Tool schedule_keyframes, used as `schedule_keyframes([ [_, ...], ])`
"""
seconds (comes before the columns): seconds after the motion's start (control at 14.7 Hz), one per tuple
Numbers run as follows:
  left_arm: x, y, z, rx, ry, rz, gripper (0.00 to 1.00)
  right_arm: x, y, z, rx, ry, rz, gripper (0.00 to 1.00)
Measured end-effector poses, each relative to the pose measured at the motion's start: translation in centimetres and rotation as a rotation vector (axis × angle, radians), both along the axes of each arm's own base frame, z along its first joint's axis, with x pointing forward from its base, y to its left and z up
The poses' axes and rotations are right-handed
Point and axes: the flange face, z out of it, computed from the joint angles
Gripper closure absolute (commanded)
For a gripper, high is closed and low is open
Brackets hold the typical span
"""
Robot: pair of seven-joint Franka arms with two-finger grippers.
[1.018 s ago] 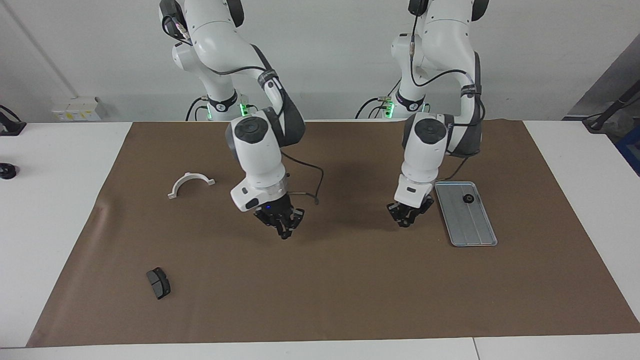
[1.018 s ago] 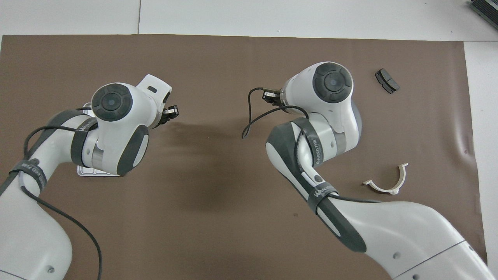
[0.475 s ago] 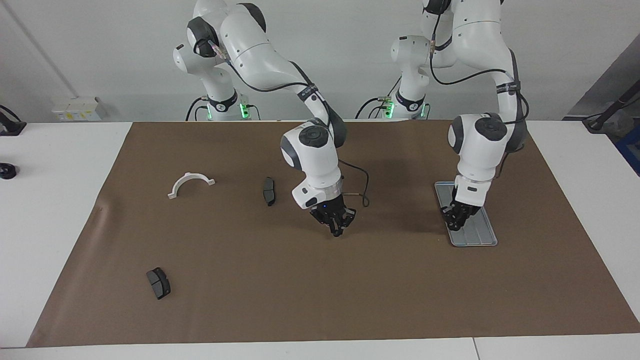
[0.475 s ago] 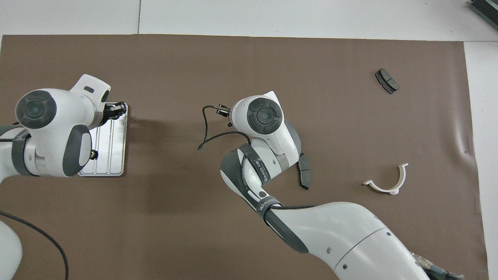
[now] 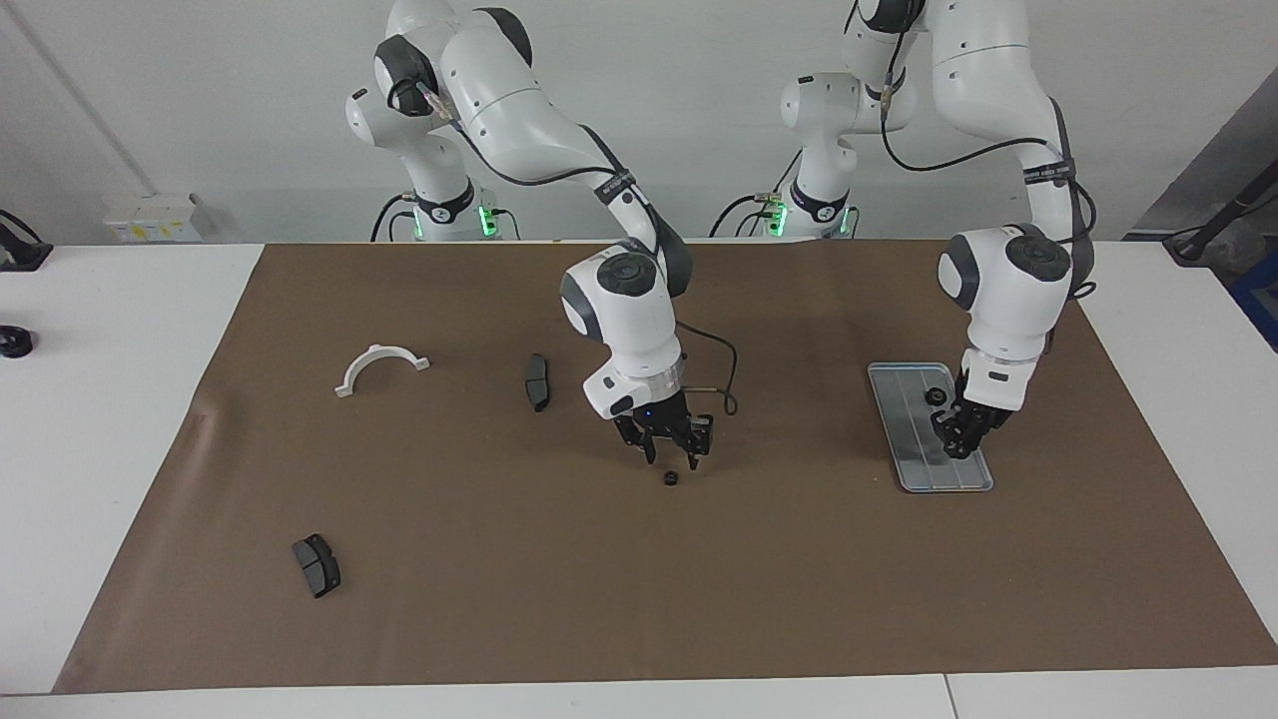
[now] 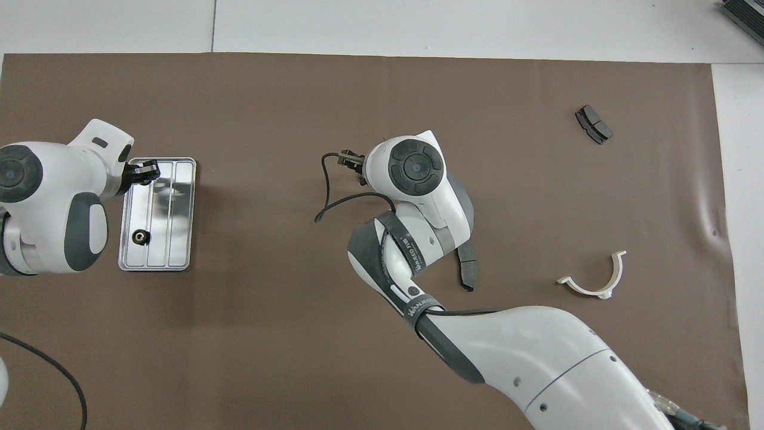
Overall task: Pick bearing gear from pile to tray
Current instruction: 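Release the last bearing at the middle and return the right gripper to rest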
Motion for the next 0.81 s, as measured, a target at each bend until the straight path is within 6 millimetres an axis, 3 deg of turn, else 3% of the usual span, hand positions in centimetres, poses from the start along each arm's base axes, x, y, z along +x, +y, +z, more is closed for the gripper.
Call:
schedule_keyframes([
  [0.07, 0.0, -0.1, -0.2, 0.001, 0.004, -0.005, 1.00, 0.9, -2.1, 1.5, -0.027, -0.009, -0.008, 0.00],
  [0.14, -0.1, -0.1, -0.5, 0.003, 0.010, -0.013, 0.91, 1.9, -4.7, 3.2, -0.054, -0.012, -0.002, 0.00],
  [0.2, -0.1, -0.1, -0.9, 0.004, 0.016, -0.019, 0.63, 2.7, -7.6, 4.9, -0.079, -0.009, 0.018, 0.00],
  [0.27, -0.2, 0.1, -1.2, 0.008, 0.022, -0.028, 0.22, 3.5, -10.5, 6.5, -0.102, -0.004, 0.043, 0.00],
  [0.34, -0.2, 0.4, -1.5, 0.012, 0.027, -0.041, 0.00, 4.0, -13.4, 8.0, -0.124, 0.003, 0.070, 0.00],
  [0.54, -0.1, 0.8, -1.5, 0.021, 0.025, -0.070, 0.00, 4.4, -21.0, 12.1, -0.173, 0.033, 0.126, 0.00],
  [0.81, 0.4, -0.6, 0.5, 0.020, -0.014, -0.099, 0.00, 2.8, -28.6, 16.8, -0.207, 0.113, 0.162, 0.00],
])
